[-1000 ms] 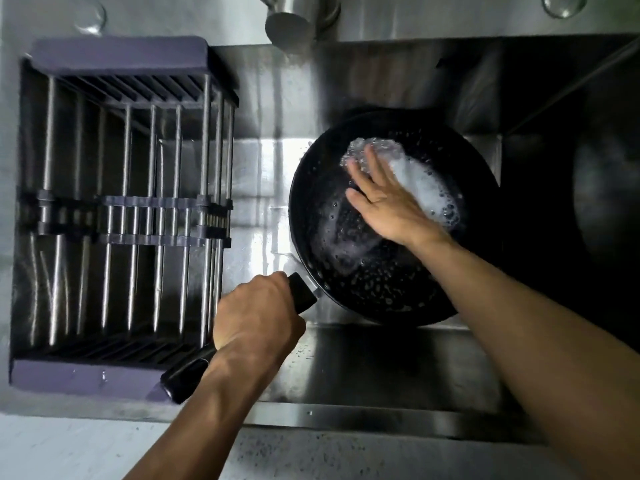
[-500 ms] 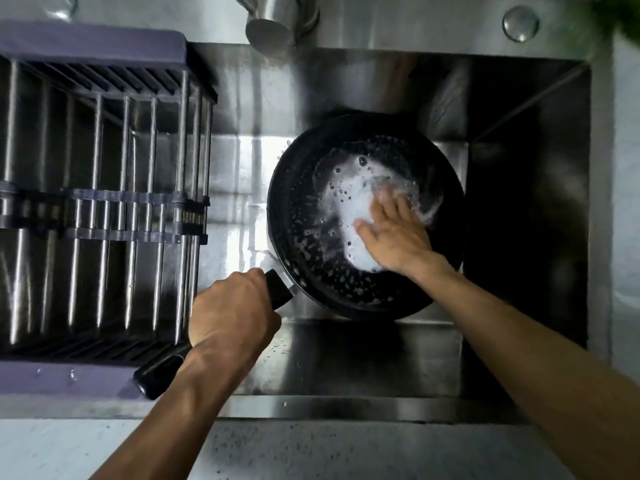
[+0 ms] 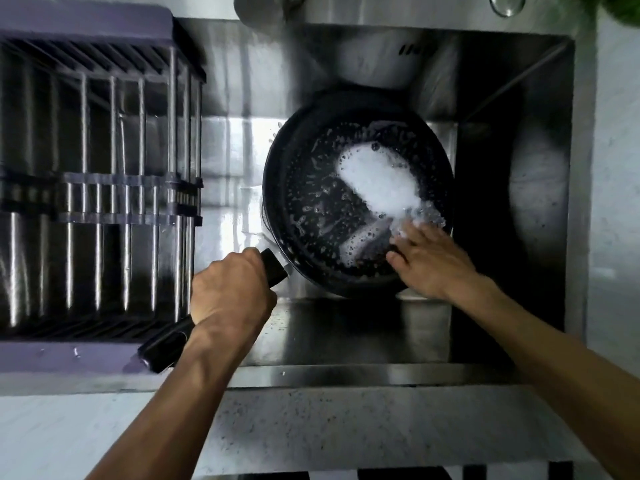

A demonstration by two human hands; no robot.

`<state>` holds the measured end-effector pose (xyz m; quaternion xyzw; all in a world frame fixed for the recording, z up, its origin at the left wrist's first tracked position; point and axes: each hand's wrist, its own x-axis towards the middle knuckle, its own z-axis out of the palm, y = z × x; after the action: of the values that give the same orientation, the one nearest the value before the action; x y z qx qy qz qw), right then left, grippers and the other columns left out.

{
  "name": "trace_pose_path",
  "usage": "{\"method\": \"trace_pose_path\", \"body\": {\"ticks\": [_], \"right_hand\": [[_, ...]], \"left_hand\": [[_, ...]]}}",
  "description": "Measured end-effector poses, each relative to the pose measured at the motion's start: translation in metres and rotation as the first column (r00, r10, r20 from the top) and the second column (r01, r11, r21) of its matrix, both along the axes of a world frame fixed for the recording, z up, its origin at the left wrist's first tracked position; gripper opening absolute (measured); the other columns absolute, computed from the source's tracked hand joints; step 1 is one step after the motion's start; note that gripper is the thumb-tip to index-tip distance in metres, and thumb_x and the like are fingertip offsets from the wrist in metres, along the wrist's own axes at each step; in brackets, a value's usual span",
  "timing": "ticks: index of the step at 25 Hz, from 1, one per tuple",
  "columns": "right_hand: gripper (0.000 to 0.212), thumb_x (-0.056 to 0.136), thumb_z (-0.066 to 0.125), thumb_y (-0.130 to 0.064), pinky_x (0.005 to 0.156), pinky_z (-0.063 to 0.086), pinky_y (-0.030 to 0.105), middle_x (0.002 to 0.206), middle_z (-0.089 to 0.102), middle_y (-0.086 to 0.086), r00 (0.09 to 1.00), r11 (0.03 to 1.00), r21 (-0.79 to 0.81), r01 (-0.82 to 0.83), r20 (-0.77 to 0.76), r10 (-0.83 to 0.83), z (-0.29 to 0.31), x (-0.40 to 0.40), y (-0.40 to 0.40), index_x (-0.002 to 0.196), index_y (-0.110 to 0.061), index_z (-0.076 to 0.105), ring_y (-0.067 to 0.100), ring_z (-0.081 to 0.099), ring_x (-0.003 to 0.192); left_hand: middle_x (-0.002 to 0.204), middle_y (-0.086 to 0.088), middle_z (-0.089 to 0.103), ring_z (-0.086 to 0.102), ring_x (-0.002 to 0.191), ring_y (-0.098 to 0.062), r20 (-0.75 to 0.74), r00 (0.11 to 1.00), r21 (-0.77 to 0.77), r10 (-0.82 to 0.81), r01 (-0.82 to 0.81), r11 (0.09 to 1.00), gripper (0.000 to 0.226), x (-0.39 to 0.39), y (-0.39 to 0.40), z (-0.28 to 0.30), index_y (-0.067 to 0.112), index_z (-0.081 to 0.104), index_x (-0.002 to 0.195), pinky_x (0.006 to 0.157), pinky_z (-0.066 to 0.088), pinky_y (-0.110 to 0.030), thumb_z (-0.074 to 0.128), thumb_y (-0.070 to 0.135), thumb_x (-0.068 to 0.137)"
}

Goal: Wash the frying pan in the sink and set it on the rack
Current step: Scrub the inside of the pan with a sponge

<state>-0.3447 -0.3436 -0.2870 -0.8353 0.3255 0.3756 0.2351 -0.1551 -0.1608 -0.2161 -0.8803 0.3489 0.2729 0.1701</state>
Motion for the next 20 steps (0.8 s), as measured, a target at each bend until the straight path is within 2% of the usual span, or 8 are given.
{"method": "trace_pose_path", "body": {"ticks": [3, 4, 7, 9, 11, 14, 17, 20], "right_hand": [[0.063, 0.097, 0.023, -0.065, 0.113, 0.017, 0.024, 0.16, 0.032, -0.007, 0.989, 0.921, 0.388, -0.042, 0.146, -0.017, 0.018, 0.008, 0.032, 0.145, -0.031, 0.045, 0.015, 0.024, 0.148], [0.062, 0.098, 0.025, -0.065, 0.109, 0.017, 0.022, 0.161, 0.029, -0.008, 0.986, 0.918, 0.396, -0.031, 0.162, -0.037, 0.019, 0.006, 0.033, 0.146, -0.031, 0.044, 0.014, 0.025, 0.147], [0.062, 0.103, 0.019, -0.055, 0.119, 0.013, 0.036, 0.167, 0.005, 0.002, 0.998, 0.995, -0.075, -0.061, -0.012, 0.061, -0.001, 0.005, -0.02, 0.154, -0.022, 0.028, 0.023, 0.008, 0.152], [0.065, 0.103, 0.018, -0.054, 0.121, 0.008, 0.041, 0.166, 0.004, 0.008, 0.999, 0.984, -0.172, 0.04, -0.017, -0.044, -0.017, 0.032, -0.042, 0.155, -0.015, 0.021, 0.026, 0.002, 0.152], [0.063, 0.103, 0.022, -0.053, 0.122, -0.002, 0.039, 0.166, 0.005, 0.005, 0.974, 0.99, 0.017, 0.143, 0.176, -0.144, -0.023, 0.084, -0.028, 0.155, -0.019, 0.024, 0.023, -0.004, 0.152], [0.059, 0.104, 0.027, -0.054, 0.111, -0.017, 0.026, 0.165, -0.011, -0.008, 0.939, 0.963, 0.268, -0.036, 0.338, -0.059, -0.027, 0.068, 0.006, 0.157, -0.031, 0.018, 0.007, -0.023, 0.146], [0.059, 0.104, 0.024, -0.054, 0.117, -0.014, 0.03, 0.165, -0.016, -0.002, 0.978, 0.984, 0.171, 0.055, 0.189, -0.087, -0.032, 0.038, -0.022, 0.158, -0.033, 0.012, 0.009, -0.022, 0.147], [0.062, 0.103, 0.023, -0.058, 0.12, -0.013, 0.043, 0.162, -0.024, -0.008, 0.938, 0.959, 0.227, 0.168, 0.261, -0.226, -0.025, 0.1, -0.017, 0.158, -0.033, 0.01, 0.014, -0.026, 0.147]], "left_hand": [[0.084, -0.005, 0.065, 0.048, 0.064, -0.022, 0.011, 1.0, -0.005, 0.002, -0.002, 1.0, 0.029, 0.0, 0.0, 0.0, 0.018, 0.058, 0.1, 0.057, 0.035, -0.029, 0.066, 0.028, 0.074], [0.084, -0.005, 0.065, 0.046, 0.064, -0.022, 0.008, 1.0, -0.011, 0.006, -0.006, 1.0, 0.029, 0.0, -0.001, 0.001, 0.018, 0.058, 0.099, 0.057, 0.035, -0.029, 0.066, 0.028, 0.074], [0.084, -0.003, 0.065, 0.052, 0.065, -0.022, 0.017, 1.0, -0.002, -0.007, 0.007, 1.0, 0.027, 0.002, -0.001, 0.001, 0.02, 0.056, 0.098, 0.056, 0.035, -0.028, 0.066, 0.029, 0.074], [0.083, -0.001, 0.066, 0.056, 0.066, -0.022, 0.018, 0.999, 0.002, -0.027, 0.027, 1.0, 0.028, 0.001, -0.001, 0.0, 0.02, 0.056, 0.097, 0.056, 0.034, -0.027, 0.066, 0.031, 0.074], [0.082, 0.001, 0.065, 0.052, 0.063, -0.02, 0.014, 0.999, -0.006, -0.032, 0.033, 0.999, 0.027, -0.001, 0.002, -0.001, 0.021, 0.056, 0.097, 0.055, 0.034, -0.027, 0.065, 0.03, 0.074], [0.084, 0.0, 0.066, 0.063, 0.073, -0.023, 0.011, 1.0, 0.005, -0.027, 0.027, 1.0, 0.025, 0.003, 0.001, -0.004, 0.022, 0.056, 0.097, 0.056, 0.035, -0.028, 0.061, 0.027, 0.073], [0.084, 0.0, 0.066, 0.064, 0.074, -0.022, 0.002, 1.0, -0.003, -0.031, 0.031, 1.0, 0.026, 0.002, 0.003, -0.004, 0.022, 0.056, 0.098, 0.056, 0.035, -0.028, 0.061, 0.026, 0.073], [0.087, 0.0, 0.067, 0.065, 0.077, -0.022, -0.007, 1.0, -0.005, -0.021, 0.021, 1.0, 0.027, 0.0, 0.002, -0.007, 0.023, 0.056, 0.099, 0.057, 0.036, -0.028, 0.061, 0.027, 0.073]]}}
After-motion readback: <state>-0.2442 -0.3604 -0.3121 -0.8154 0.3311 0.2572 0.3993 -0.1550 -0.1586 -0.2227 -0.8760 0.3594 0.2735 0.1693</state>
